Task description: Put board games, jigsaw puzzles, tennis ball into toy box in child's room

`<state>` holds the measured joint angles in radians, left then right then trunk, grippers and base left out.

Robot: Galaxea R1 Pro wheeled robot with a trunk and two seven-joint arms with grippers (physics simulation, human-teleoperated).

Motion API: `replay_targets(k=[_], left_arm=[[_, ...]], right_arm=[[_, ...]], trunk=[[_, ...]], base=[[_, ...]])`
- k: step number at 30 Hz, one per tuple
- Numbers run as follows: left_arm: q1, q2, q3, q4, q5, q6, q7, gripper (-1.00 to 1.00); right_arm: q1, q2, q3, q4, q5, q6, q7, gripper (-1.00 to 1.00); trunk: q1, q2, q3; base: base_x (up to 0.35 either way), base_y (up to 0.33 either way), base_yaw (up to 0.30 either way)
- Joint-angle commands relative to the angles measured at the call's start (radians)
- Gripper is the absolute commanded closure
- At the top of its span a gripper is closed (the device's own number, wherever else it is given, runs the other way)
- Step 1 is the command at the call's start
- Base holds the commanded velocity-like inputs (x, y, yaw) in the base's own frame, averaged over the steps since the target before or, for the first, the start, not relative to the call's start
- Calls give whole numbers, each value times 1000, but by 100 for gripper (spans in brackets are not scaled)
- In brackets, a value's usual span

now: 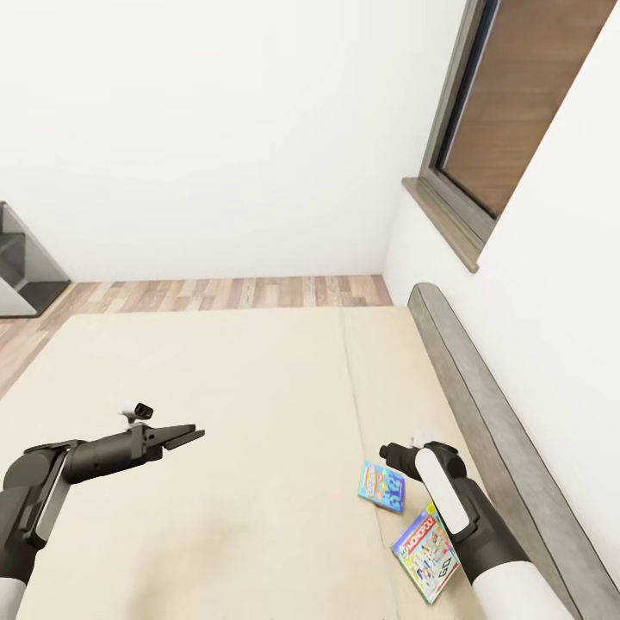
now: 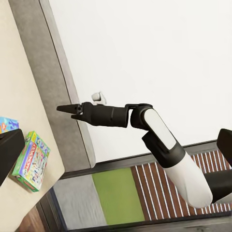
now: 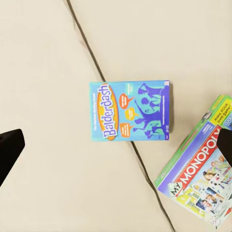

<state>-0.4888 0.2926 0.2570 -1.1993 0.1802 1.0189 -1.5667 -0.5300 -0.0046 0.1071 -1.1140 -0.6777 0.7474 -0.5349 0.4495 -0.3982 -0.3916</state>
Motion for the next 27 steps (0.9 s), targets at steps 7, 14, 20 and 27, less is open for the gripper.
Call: replay_targets(k=[7,14,20,27], left_arm=[[-1,-1,-2,0,-1,10,-4,-100],[-1,-1,-3,0,-1,10,-4,-100],[-1,-1,-2,0,-1,10,-4,-100],[-1,-2,2,-2,-1,9,-4,-100]], right_arm=[[-1,2,3,-2,-8,1,-9,-100],[-1,2,3,-3,-8,0,-9,-100],[-1,-2,2,-3,-8,1,-8,-100],[-1,-3,2,-3,-8,1,-8,-100]], trunk=[[1,-2,-4],[1,-2,-4],[1,-2,-4],[1,-2,-4]], base=[[0,0,0],[0,0,25],[0,0,193],[0,0,70]])
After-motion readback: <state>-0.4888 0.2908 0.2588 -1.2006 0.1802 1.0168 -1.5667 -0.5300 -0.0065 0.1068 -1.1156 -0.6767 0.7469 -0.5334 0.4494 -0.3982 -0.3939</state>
